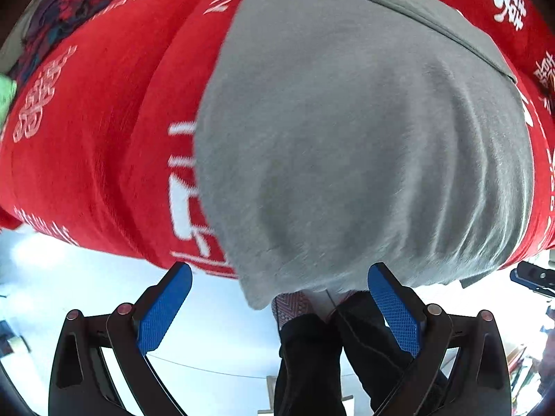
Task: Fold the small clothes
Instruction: 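Grasp the sweater hem with the left tool while the right tool grasps it too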
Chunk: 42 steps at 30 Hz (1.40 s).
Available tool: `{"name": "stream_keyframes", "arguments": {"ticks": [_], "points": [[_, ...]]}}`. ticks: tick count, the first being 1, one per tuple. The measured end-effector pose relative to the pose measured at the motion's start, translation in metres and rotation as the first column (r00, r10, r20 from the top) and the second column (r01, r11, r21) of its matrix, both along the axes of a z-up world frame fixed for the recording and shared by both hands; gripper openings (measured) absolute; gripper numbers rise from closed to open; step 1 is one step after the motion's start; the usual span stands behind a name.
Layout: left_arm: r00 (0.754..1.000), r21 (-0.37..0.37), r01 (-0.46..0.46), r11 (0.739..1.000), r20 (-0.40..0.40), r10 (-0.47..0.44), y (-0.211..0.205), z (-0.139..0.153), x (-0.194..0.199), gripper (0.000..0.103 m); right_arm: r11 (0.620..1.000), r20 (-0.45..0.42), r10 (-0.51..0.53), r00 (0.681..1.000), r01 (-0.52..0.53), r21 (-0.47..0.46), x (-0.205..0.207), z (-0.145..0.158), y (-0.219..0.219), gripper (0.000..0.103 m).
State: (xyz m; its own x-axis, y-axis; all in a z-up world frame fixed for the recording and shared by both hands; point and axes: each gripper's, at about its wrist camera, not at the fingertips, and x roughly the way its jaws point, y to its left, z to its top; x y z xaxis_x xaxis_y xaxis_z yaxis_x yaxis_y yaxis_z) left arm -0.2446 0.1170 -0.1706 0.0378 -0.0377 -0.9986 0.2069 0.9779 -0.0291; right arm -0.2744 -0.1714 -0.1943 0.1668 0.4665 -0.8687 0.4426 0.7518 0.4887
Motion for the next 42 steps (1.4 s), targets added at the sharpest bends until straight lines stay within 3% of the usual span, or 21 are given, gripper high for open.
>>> {"name": "stream_keyframes", "arguments": {"ticks": [7,15,16,17,19,20,21,23,29,34,37,42], "points": [[0.996,-0.057,-0.049,0.997,-0.073,0.045,0.022,-0.043,-0.013,0.102,0.997,-0.022,0.074,0.997,-0.074,-0.019,-0.005,-0.034,0.011,0.079],[0.993,-0.132,-0.102,0.986,-0.079,0.092,0.017,-0.054,-0.013,0.101,0.995,0.015,0.099,0.995,-0.098,-0.031,0.003,-0.049,0.018,0.079],[0.993,-0.138,-0.105,0.985,-0.076,0.095,0.015,-0.052,-0.012,0.096,0.995,0.016,0.094,0.995,-0.094,-0.028,0.004,-0.049,0.018,0.078],[0.993,-0.148,-0.105,0.983,-0.075,0.095,0.014,-0.051,-0.011,0.074,0.996,0.016,0.085,0.996,-0.085,-0.02,0.004,-0.05,0.019,0.074],[0.992,-0.189,-0.095,0.977,-0.1,0.077,0.013,-0.048,-0.011,0.057,0.998,0.011,0.065,0.998,-0.065,0.002,0.004,-0.05,0.02,0.032],[0.993,-0.197,-0.082,0.977,-0.094,0.064,0.012,-0.045,-0.011,0.032,0.998,0.017,0.052,0.999,-0.052,0.024,0.002,-0.049,0.02,0.02],[0.995,-0.209,-0.052,0.977,-0.093,0.033,0.011,-0.04,-0.012,0.021,0.998,0.029,0.036,0.999,-0.038,0.045,-0.001,-0.046,0.019,0.012],[0.996,-0.253,-0.026,0.967,-0.086,0.004,0.015,-0.028,-0.013,0.014,0.997,0.06,0.006,0.998,-0.011,0.08,-0.007,-0.034,0.018,0.011],[0.999,-0.381,0.034,0.924,0.001,-0.037,0.033,0.035,0.001,0.007,0.977,0.188,-0.1,0.977,0.061,0.206,-0.01,0.022,0.014,0.011],[0.995,-0.441,0.067,0.895,0.092,-0.029,0.043,0.078,0.046,0.007,0.956,0.319,-0.202,0.926,0.116,0.269,0.019,0.069,0.003,0.005],[0.991,-0.428,0.08,0.9,0.129,-0.027,0.03,0.079,0.079,0.007,0.949,0.357,-0.239,0.903,0.14,0.282,0.045,0.08,-0.017,0.005],[0.992,-0.401,0.047,0.915,0.124,0.003,0.005,0.063,0.124,0.007,0.971,0.332,-0.187,0.925,0.122,0.207,0.093,0.07,-0.038,0.005]]}}
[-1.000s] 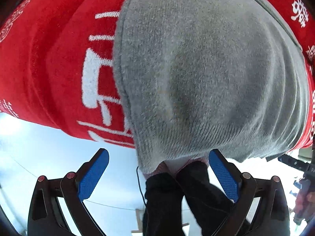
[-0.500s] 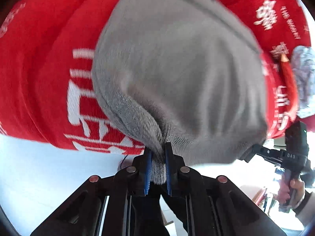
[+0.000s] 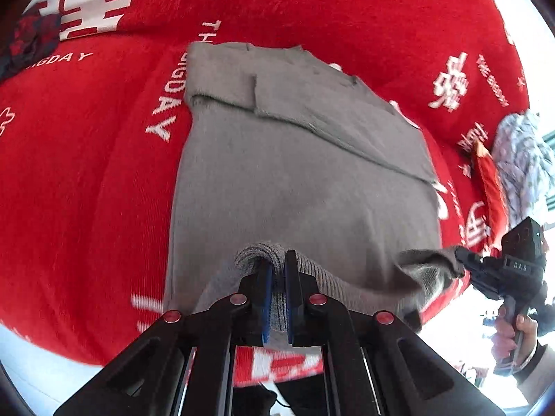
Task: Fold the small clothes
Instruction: 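Grasp the sweater hem with the left tool while the right tool grasps it too, then lift the hem with both tools and fold it toward the collar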
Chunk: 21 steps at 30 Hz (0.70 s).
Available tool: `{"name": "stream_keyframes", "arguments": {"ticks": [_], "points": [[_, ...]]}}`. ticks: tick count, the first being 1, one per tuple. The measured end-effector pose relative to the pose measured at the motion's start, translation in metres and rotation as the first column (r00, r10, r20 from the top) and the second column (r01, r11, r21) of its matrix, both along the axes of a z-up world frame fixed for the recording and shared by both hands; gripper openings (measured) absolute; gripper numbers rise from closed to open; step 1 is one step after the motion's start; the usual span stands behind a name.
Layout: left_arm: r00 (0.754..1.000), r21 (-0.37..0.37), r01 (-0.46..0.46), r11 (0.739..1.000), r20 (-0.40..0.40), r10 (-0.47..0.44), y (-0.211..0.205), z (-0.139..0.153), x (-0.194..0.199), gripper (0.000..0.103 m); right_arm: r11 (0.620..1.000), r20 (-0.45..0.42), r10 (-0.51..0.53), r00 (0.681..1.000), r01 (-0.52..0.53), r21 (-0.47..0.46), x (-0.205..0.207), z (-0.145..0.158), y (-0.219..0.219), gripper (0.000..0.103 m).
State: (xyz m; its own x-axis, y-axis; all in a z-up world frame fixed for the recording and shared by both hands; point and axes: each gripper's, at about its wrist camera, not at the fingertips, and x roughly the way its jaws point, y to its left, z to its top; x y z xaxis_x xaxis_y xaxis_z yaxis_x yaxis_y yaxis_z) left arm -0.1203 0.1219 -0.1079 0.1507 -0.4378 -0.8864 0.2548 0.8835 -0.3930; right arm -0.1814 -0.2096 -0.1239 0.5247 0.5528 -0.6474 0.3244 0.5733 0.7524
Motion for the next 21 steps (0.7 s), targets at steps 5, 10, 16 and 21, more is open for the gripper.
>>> {"name": "stream_keyframes", "arguments": {"ticks": [5,10,16,21], "points": [[1.0,0.036,0.002,0.999,-0.022,-0.002,-0.01,-0.018,0.009,0.007,0.993,-0.088,0.044,0.995,-0.053,-0.106,0.033,-0.007,-0.005,0.005],[0.998,0.07,0.004,0.998,-0.062,0.0,-0.015,-0.026,0.011,0.007,0.908,-0.165,0.184,0.969,-0.232,-0.35,0.042,0.014,0.002,0.06],[0.997,0.123,0.0,0.992,-0.074,0.009,-0.017,-0.01,0.015,0.008,0.769,-0.216,0.363,0.906,-0.422,-0.48,0.056,0.013,0.022,0.076],[0.994,0.225,0.111,0.968,-0.005,-0.112,-0.027,0.014,0.005,0.009,0.762,-0.245,0.372,0.895,-0.446,-0.47,0.077,-0.003,0.031,0.064]]}}
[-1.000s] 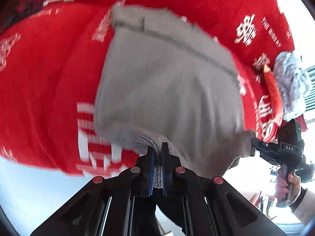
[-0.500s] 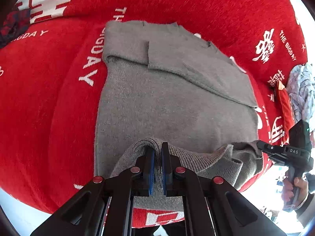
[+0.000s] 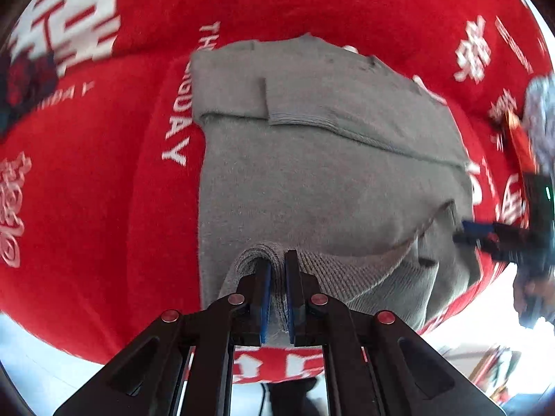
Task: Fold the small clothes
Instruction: 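Lift the hem with both tools and fold it toward the collar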
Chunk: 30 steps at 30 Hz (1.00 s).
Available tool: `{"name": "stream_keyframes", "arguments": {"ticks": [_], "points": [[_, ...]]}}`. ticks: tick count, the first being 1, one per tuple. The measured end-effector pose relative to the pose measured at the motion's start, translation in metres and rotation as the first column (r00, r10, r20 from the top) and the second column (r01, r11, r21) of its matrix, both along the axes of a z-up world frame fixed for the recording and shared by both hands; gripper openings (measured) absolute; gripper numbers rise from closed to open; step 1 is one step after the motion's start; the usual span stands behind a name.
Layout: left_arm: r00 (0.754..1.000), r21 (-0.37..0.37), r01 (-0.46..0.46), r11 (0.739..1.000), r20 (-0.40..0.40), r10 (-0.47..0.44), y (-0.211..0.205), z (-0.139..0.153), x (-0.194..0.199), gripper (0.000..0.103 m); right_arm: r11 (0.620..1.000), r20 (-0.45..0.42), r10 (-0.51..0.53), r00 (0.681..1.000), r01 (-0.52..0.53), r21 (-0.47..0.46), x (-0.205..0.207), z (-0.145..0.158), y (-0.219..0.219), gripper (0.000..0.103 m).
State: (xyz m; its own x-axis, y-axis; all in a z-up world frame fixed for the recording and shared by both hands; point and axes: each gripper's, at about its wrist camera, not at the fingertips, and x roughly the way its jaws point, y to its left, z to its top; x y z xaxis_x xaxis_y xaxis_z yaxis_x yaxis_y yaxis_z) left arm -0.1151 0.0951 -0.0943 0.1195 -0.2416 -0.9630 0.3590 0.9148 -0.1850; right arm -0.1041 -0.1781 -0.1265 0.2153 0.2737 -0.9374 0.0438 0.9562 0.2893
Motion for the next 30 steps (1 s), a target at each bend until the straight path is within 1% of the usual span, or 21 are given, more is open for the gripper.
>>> {"name": "stream_keyframes", "arguments": {"ticks": [1,3,4,5,6,7,9,12,15,16,17,18,19,20,21,22,24,26,30], "points": [[0.999,0.018,0.031,0.999,0.01,-0.032,-0.002,0.002,-0.003,0.011,1.0,-0.001,0.001,1.0,-0.001,0.001,0.002,-0.001,0.001,0.064],[0.997,0.064,0.068,0.996,0.044,-0.071,-0.005,0.006,-0.007,0.059,1.0,-0.007,0.012,1.0,-0.012,0.002,0.004,-0.002,0.004,0.064],[0.994,0.095,0.066,0.993,0.078,-0.073,-0.004,0.011,-0.01,0.101,1.0,-0.008,0.02,1.0,-0.02,-0.003,0.003,-0.001,0.006,0.064],[0.99,0.103,0.056,0.993,0.12,-0.068,-0.001,0.017,-0.013,0.103,1.0,-0.009,0.028,1.0,-0.029,-0.008,0.001,-0.002,0.006,0.064],[0.989,0.089,0.063,0.994,0.131,-0.074,0.001,0.022,-0.013,0.103,0.999,-0.01,0.034,0.999,-0.034,-0.009,0.0,-0.002,0.006,0.064],[0.989,0.089,0.066,0.994,0.123,-0.077,0.002,0.023,-0.012,0.103,0.999,-0.01,0.036,0.999,-0.036,-0.008,0.001,-0.002,0.006,0.064],[0.989,0.113,0.077,0.991,0.118,-0.09,0.001,0.019,-0.009,0.103,1.0,-0.009,0.031,0.999,-0.031,-0.004,0.0,-0.002,0.005,0.064],[0.98,0.141,0.158,0.977,0.101,-0.173,-0.01,0.002,-0.003,0.103,1.0,-0.008,0.024,1.0,-0.024,0.002,0.001,-0.002,0.005,0.064],[0.968,0.137,0.233,0.963,0.059,-0.243,-0.028,-0.022,0.007,0.103,0.999,-0.007,0.035,0.999,-0.035,-0.004,0.003,-0.002,0.008,0.064],[0.966,0.123,0.248,0.961,0.042,-0.254,-0.034,-0.03,0.01,0.096,0.999,-0.006,0.039,0.999,-0.039,-0.007,0.003,-0.002,0.009,0.064],[0.965,0.115,0.257,0.96,0.026,-0.262,-0.039,-0.035,0.012,0.077,0.999,-0.005,0.041,0.999,-0.041,-0.009,0.004,-0.002,0.011,0.064],[0.964,0.116,0.263,0.958,0.003,-0.265,-0.044,-0.042,0.014,0.064,0.999,-0.006,0.042,0.999,-0.042,-0.014,0.006,-0.003,0.013,0.064],[0.964,0.118,0.265,0.957,-0.014,-0.265,-0.047,-0.047,0.015,0.031,0.999,-0.007,0.044,0.999,-0.044,-0.026,0.006,-0.003,0.013,0.056],[0.964,0.098,0.265,0.959,-0.03,-0.263,-0.047,-0.049,0.016,0.011,0.997,-0.01,0.053,0.999,-0.054,-0.046,0.007,-0.003,0.016,0.045],[0.968,0.082,0.25,0.965,-0.025,-0.248,-0.045,-0.047,0.014,0.011,0.995,-0.012,0.074,0.997,-0.075,-0.072,0.008,-0.003,0.02,0.01],[0.971,0.071,0.238,0.969,-0.008,-0.238,-0.041,-0.04,0.012,0.009,0.991,0.0,0.093,0.996,-0.093,-0.099,0.007,0.0,0.024,0.007],[0.978,0.04,0.208,0.977,0.023,-0.209,-0.03,-0.022,0.009,0.009,0.979,0.055,0.149,0.987,-0.139,-0.145,-0.001,0.015,0.033,0.007],[0.984,0.013,0.171,0.985,0.053,-0.172,-0.016,-0.001,0.007,0.009,0.979,0.104,0.162,0.981,-0.146,-0.144,-0.009,0.033,0.035,0.007],[0.987,-0.024,0.105,0.994,0.125,-0.101,0.005,0.047,0.01,0.009,0.99,0.201,0.073,0.977,-0.048,-0.13,-0.02,0.081,0.015,0.007]]}}
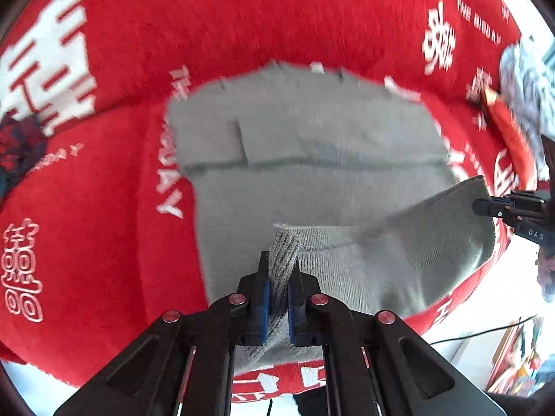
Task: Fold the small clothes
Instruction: 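Lift the hem with both tools and fold it toward the collar, then open both tools to release the folded hem on the sweater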
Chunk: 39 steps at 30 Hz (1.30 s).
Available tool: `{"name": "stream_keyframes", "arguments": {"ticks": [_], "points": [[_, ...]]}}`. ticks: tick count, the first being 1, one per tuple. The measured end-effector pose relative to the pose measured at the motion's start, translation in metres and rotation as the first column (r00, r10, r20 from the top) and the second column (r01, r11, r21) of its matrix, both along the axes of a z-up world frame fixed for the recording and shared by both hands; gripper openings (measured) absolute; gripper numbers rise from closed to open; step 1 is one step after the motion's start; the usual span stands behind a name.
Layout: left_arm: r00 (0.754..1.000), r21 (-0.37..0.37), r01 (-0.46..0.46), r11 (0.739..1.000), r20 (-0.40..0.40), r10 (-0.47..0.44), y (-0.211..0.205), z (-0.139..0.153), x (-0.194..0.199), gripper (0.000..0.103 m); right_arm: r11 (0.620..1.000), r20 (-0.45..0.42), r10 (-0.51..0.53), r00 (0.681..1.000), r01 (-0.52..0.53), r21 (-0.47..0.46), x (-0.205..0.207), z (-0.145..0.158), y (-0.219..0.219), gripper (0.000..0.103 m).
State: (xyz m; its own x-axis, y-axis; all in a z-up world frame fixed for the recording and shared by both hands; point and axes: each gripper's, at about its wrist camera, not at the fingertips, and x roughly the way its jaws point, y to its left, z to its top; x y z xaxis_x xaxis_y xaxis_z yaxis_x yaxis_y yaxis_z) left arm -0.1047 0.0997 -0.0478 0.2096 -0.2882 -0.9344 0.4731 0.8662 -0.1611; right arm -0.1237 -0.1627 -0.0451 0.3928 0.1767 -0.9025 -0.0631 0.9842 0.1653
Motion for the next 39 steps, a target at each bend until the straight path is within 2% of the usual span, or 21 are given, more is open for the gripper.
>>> {"name": "stream_keyframes", "arguments": {"ticks": [4,7,11,14,18,22,27,28,30,31,32,33,35,37,39], "points": [[0.994,-0.042,-0.037,0.998,0.102,0.042,0.005,0.043,0.018,0.009,0.997,0.123,-0.071,0.99,0.074,-0.022,0.014,0.048,-0.024,0.007],[0.982,-0.089,-0.044,0.995,0.18,0.059,-0.008,0.068,0.054,0.009,0.995,0.201,-0.079,0.976,0.09,-0.049,0.044,0.074,-0.038,0.007],[0.965,-0.083,-0.042,0.996,0.255,0.062,-0.036,0.066,0.112,0.009,0.991,0.23,-0.102,0.968,0.118,-0.06,0.102,0.08,-0.059,0.007],[0.96,-0.066,-0.073,0.995,0.264,0.088,-0.059,0.04,0.158,0.009,0.987,0.21,-0.134,0.969,0.149,-0.055,0.142,0.066,-0.076,0.007],[0.97,0.01,-0.12,0.993,0.214,0.115,-0.082,-0.021,0.206,0.009,0.98,0.125,-0.199,0.972,0.201,-0.006,0.189,0.023,-0.1,0.007],[0.978,0.101,-0.15,0.984,0.16,0.133,-0.095,-0.08,0.229,0.009,0.972,0.043,-0.236,0.971,0.236,0.008,0.22,-0.03,-0.111,0.006],[0.974,0.193,-0.191,0.963,0.158,0.161,-0.097,-0.115,0.249,0.01,0.967,-0.045,-0.253,0.966,0.253,-0.002,0.237,-0.077,-0.121,0.006],[0.973,0.218,-0.204,0.954,0.151,0.174,-0.095,-0.121,0.254,0.013,0.965,-0.047,-0.259,0.965,0.26,0.014,0.237,-0.081,-0.124,0.007],[0.96,0.268,-0.264,0.927,0.169,0.225,-0.084,-0.124,0.265,0.042,0.954,-0.049,-0.297,0.954,0.298,0.018,0.238,-0.079,-0.131,0.011],[0.948,0.281,-0.3,0.912,0.192,0.253,-0.077,-0.12,0.267,0.065,0.944,-0.048,-0.329,0.943,0.329,0.002,0.238,-0.077,-0.135,0.02],[0.934,0.287,-0.338,0.896,0.219,0.282,-0.069,-0.113,0.268,0.066,0.929,-0.047,-0.369,0.928,0.369,-0.017,0.237,-0.073,-0.142,0.024],[0.929,0.279,-0.353,0.893,0.214,0.301,-0.061,-0.105,0.269,0.066,0.913,-0.048,-0.409,0.911,0.408,-0.019,0.235,-0.068,-0.149,0.026],[0.936,0.216,-0.344,0.914,0.153,0.316,-0.046,-0.089,0.264,0.066,0.895,-0.037,-0.445,0.895,0.446,0.031,0.225,-0.053,-0.158,0.025],[0.945,0.17,-0.322,0.931,0.121,0.305,-0.037,-0.075,0.252,0.066,0.897,-0.023,-0.43,0.903,0.43,0.101,0.211,-0.038,-0.155,0.026],[0.956,0.148,-0.29,0.945,0.093,0.279,-0.036,-0.068,0.234,0.066,0.912,-0.023,-0.378,0.926,0.376,0.161,0.196,-0.027,-0.141,0.026]]}}
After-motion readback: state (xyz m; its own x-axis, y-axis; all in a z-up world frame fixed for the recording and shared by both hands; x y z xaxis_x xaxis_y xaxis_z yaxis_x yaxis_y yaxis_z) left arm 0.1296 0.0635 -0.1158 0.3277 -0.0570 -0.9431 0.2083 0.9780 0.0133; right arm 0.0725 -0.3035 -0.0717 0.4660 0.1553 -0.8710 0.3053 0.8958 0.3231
